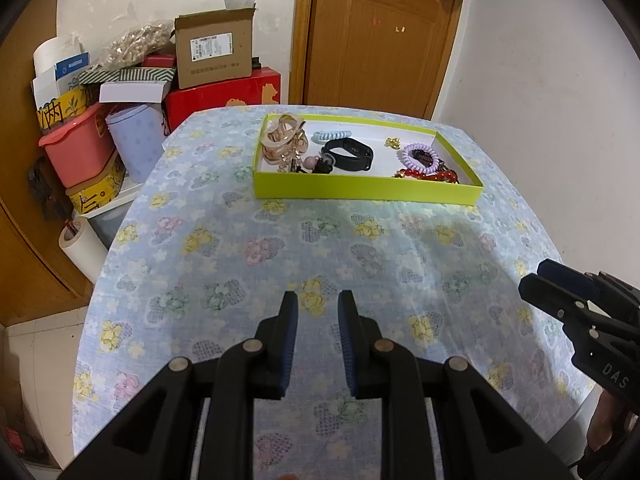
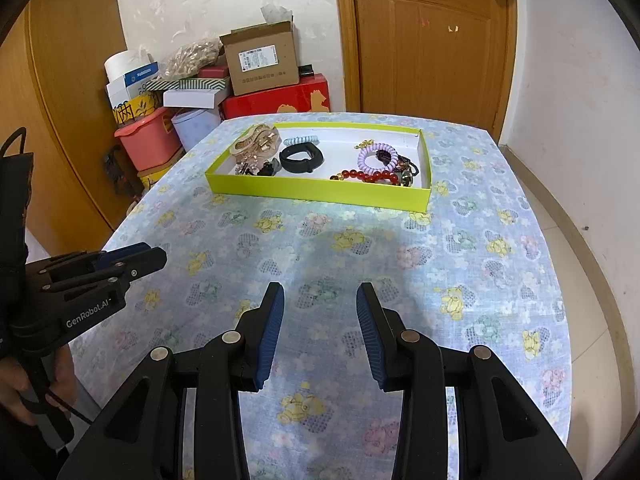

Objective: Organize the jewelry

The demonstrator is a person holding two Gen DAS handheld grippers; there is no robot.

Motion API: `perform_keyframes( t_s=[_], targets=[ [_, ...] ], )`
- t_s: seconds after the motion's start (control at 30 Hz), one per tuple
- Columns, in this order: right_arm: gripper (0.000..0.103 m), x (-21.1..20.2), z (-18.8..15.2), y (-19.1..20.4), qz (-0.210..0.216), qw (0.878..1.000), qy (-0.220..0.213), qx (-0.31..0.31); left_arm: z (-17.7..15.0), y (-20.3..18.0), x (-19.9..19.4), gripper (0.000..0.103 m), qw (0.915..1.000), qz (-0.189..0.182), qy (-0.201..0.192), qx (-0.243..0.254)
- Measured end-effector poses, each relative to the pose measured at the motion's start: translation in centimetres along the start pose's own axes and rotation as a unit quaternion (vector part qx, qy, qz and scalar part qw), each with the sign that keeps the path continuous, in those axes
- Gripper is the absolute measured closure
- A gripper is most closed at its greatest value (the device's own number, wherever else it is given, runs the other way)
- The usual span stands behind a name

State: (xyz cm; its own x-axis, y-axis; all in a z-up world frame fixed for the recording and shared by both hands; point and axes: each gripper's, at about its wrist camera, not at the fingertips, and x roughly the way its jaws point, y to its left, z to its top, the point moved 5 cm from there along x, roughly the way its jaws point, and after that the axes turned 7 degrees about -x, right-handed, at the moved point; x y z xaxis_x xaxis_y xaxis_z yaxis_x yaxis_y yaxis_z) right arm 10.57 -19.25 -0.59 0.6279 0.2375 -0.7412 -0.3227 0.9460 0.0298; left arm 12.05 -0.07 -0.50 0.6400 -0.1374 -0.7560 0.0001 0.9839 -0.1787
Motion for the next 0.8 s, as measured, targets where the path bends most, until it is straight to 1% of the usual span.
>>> perform_keyframes(
  t_s=[0.8],
  targets=[
    [0.064,0.05,0.04,0.11,-0.001,1.0,0.0,0.0,-0.01,-0.3,0.08,0.081,1.0,-0.005,0.003,0.001]
  ],
)
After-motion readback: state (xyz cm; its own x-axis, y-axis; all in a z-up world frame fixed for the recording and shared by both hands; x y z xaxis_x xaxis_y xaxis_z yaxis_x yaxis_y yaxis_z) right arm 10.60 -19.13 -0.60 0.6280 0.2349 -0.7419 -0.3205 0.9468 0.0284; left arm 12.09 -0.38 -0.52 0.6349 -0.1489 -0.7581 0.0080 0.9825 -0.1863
